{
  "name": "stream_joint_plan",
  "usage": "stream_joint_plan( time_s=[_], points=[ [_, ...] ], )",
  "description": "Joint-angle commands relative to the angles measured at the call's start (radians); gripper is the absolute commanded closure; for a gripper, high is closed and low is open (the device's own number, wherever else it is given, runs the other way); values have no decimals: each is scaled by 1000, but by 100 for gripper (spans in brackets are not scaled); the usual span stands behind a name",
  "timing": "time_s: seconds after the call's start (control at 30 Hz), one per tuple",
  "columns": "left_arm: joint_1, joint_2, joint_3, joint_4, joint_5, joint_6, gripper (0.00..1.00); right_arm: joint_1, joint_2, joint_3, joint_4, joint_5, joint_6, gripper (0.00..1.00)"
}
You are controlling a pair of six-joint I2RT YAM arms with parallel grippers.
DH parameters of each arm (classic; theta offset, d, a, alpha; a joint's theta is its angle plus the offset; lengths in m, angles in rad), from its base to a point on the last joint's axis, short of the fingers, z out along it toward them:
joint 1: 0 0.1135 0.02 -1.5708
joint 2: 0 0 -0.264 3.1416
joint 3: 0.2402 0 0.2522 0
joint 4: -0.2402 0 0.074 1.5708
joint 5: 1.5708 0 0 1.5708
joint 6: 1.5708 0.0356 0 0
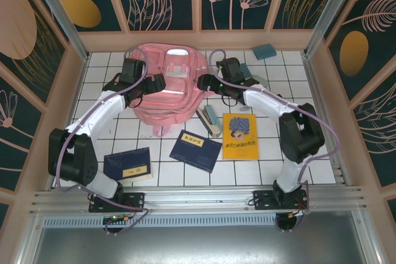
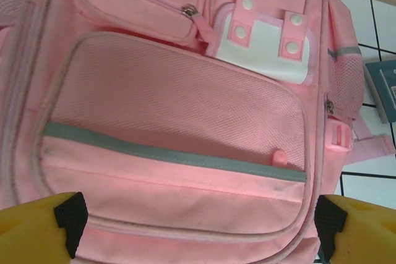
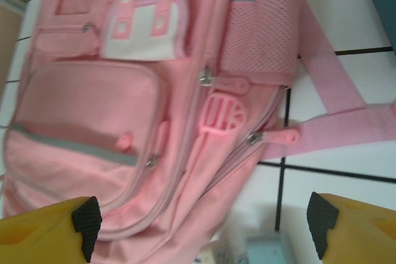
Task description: Pack the student bag
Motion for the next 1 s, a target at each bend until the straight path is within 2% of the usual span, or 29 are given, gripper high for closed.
stream_joint_plan(
  time_s=[0.0, 0.2, 0.43, 0.5, 0.73, 0.83, 0.97],
  points=[
    [-41, 44, 51, -50, 1, 34, 4, -15, 103, 66, -7, -80, 35, 11],
    [-131, 108, 126, -121, -42, 82, 3, -51, 251, 201, -59, -95, -6, 13],
    [-137, 99, 95, -124, -113, 68, 1, -93, 265, 190, -20, -175, -8, 13],
    [-136, 111, 101, -124, -87, 74, 2, -106, 276, 190, -20, -176, 5, 13],
    [-155, 210, 177, -128, 23, 95, 4, -139, 383, 276, 20, -336, 42, 14],
    [-171, 261, 218, -163, 18, 115, 7, -132, 434, 336, 10, -384, 52, 15],
    [-181, 290, 237, -180, 4, 144, 8, -112, 463, 378, 16, -427, 55, 22]
  ],
)
